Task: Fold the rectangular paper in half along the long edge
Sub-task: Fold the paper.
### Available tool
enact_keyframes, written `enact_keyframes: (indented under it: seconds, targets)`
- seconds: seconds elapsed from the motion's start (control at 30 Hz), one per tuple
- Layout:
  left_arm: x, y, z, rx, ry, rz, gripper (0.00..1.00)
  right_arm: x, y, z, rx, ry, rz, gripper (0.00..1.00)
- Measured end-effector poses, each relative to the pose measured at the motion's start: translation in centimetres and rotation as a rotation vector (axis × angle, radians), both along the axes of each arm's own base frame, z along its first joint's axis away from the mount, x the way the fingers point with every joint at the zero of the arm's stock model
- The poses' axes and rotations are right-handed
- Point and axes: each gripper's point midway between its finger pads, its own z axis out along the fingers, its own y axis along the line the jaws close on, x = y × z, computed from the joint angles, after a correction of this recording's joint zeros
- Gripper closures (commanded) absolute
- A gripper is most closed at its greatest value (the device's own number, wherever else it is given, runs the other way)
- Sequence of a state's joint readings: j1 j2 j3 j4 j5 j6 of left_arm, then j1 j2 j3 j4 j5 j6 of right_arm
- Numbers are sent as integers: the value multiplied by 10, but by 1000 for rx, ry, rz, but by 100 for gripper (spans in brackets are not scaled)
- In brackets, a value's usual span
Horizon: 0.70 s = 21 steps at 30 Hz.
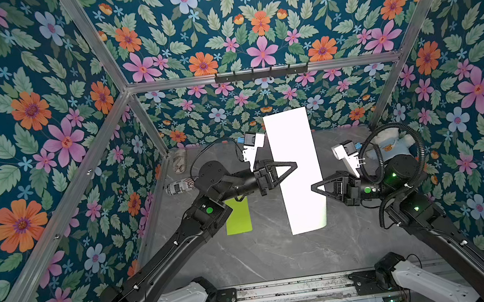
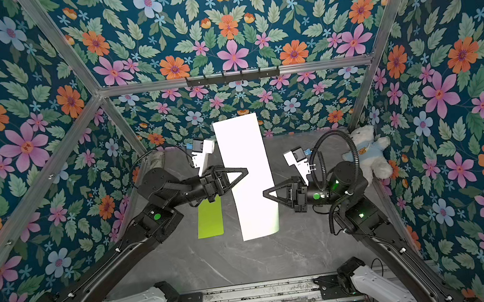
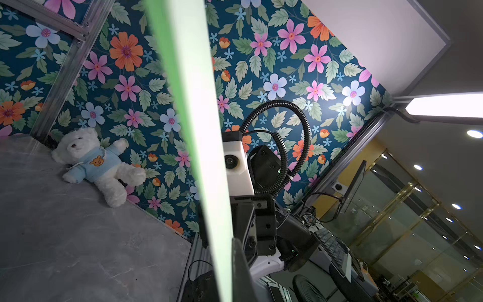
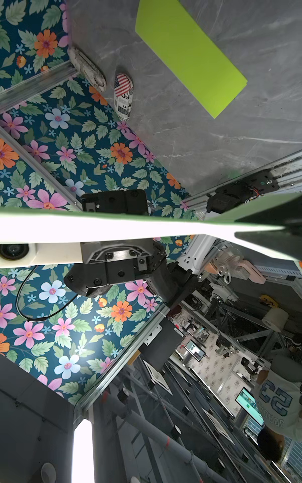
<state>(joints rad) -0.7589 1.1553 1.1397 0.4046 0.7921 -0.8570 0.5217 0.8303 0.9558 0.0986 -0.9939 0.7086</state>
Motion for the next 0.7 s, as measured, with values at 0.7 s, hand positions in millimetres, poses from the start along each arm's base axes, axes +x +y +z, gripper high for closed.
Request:
enact_keyframes:
  seconds: [0.7]
  targets:
    - [1,0,6,-9,-15,1,100,-18,-8,-10,-51,29,22,100]
